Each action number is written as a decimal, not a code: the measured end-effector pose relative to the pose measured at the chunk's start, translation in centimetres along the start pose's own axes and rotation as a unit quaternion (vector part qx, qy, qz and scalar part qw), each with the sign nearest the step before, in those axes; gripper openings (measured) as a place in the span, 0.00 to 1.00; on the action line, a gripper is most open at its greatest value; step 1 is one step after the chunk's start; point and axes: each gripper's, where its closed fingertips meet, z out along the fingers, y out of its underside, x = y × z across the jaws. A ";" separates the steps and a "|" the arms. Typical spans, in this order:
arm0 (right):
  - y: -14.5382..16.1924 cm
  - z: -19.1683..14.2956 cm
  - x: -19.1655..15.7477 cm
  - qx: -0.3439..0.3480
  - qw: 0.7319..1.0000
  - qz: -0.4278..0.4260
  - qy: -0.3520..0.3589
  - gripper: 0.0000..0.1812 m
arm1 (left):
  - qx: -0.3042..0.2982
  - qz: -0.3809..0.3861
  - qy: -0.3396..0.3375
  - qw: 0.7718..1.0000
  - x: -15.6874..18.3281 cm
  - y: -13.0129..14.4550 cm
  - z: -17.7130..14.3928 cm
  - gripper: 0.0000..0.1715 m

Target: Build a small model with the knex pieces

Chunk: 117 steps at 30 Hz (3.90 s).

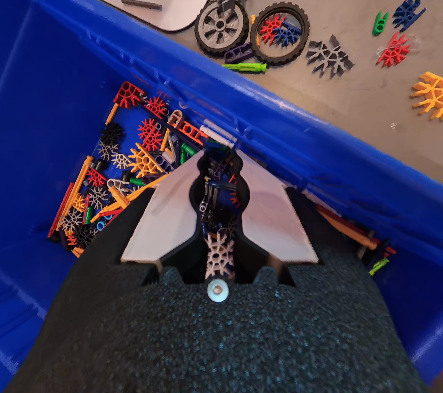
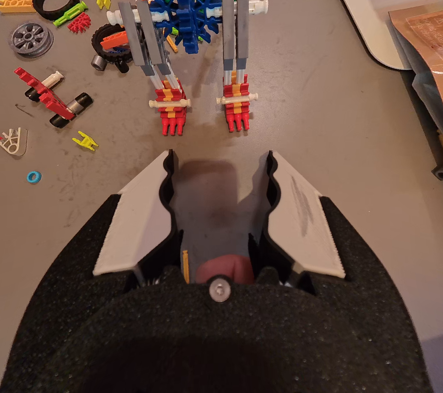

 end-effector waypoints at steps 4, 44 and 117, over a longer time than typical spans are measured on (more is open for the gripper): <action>0.0 0.0 0.0 0.000 1.000 -0.001 0.001 0.43 | -0.001 0.007 -0.004 1.000 0.0 -0.2 0.3 0.09; 0.0 0.0 0.0 -0.001 1.000 -0.003 0.002 0.43 | 0.237 -0.056 0.007 0.970 -0.3 -8.5 -9.2 0.00; 0.0 0.0 0.0 0.000 1.000 -0.001 0.002 0.43 | -0.101 -0.035 0.008 0.994 -0.2 4.7 -2.6 0.12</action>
